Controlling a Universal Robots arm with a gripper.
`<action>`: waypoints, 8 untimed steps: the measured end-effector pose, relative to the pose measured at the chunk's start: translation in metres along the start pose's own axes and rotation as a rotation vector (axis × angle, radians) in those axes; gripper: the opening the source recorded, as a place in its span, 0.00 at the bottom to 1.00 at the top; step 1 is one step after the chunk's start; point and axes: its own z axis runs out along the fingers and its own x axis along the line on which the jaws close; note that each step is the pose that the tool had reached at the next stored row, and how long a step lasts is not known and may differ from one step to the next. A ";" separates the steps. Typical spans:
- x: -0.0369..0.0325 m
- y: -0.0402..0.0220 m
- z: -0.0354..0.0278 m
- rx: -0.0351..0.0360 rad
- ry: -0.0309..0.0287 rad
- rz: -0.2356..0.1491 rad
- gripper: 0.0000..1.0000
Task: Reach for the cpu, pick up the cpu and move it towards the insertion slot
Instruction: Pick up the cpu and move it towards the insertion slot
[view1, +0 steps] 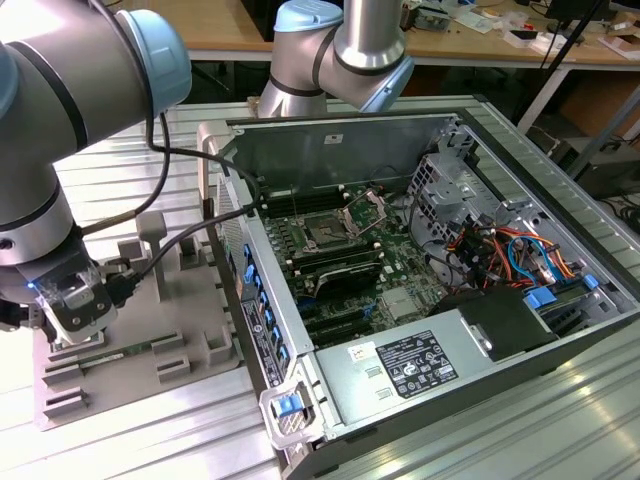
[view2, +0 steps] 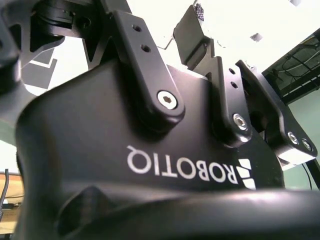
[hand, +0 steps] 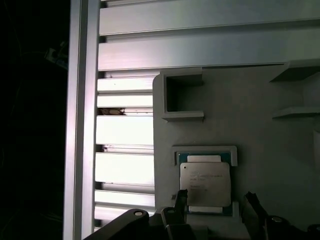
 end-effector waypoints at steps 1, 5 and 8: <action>0.0000 0.0000 0.0005 0.0000 0.0000 0.000 0.56; 0.0000 -0.0001 0.0023 0.0001 0.0001 0.000 0.56; 0.0000 -0.0001 0.0038 0.0000 0.0000 0.000 0.56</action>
